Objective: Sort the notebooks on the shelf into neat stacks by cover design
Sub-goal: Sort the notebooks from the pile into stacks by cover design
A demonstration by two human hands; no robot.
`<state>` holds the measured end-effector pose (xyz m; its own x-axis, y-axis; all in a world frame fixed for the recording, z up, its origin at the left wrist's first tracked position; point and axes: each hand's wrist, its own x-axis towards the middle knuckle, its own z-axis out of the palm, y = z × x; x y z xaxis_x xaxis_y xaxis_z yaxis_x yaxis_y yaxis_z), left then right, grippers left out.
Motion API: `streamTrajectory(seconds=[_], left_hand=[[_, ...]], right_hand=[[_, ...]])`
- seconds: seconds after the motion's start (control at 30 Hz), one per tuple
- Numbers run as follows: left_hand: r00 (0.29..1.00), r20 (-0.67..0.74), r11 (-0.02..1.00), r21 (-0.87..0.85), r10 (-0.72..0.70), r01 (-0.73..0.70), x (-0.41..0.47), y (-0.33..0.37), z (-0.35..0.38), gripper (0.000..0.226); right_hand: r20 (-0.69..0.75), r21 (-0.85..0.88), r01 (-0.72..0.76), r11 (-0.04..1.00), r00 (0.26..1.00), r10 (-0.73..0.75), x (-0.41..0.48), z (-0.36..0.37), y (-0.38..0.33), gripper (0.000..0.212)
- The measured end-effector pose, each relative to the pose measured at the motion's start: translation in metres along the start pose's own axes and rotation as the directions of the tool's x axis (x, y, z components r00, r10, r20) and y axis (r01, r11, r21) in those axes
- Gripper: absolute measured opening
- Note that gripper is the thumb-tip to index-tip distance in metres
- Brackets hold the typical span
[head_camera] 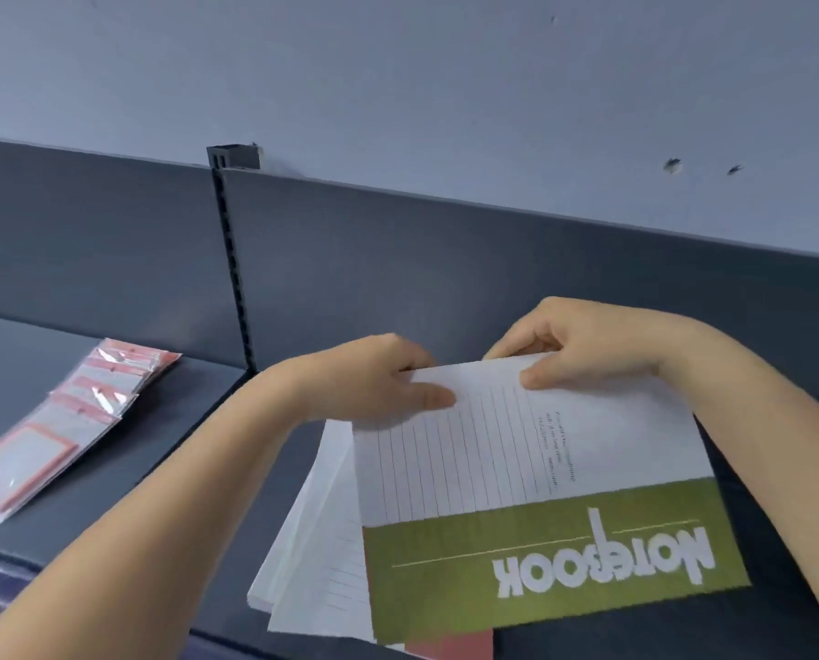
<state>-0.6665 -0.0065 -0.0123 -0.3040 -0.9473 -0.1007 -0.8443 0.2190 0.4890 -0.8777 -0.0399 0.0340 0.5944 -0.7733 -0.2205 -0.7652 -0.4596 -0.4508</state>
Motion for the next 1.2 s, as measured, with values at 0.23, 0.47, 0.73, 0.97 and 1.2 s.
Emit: streamTrajectory(seconds=[0.23,0.47,0.73,0.97,1.2], left_hand=[[0.873,-0.185,0.782,-0.553,-0.452,0.288,-0.035,-0.073,0.065,0.026],[0.869,0.123,0.742,-0.471,-0.48,0.477,-0.064,-0.105,0.108,0.025],[0.841,-0.121,0.85,-0.082,-0.527,0.521,-0.033,-0.127,0.107,0.03],[0.834,-0.009,0.764,-0.405,-0.552,0.502,-0.016,-0.118,0.115,0.031],[0.827,0.09,0.566,-0.688,-0.556,0.455,-0.021,-0.126,0.112,0.029]], right_hand=[[-0.429,-0.12,0.13,0.984,0.887,-0.169,0.061,0.053,-0.015,0.042],[-0.434,0.217,-0.1,0.971,0.881,0.188,0.056,0.132,0.045,0.048],[0.042,0.873,-0.319,0.368,0.802,0.595,0.028,0.189,0.077,0.034],[0.122,0.948,-0.249,0.197,0.859,0.498,0.028,0.197,0.051,0.018],[0.125,0.961,-0.235,0.144,0.839,0.53,0.047,0.198,0.032,0.02]])
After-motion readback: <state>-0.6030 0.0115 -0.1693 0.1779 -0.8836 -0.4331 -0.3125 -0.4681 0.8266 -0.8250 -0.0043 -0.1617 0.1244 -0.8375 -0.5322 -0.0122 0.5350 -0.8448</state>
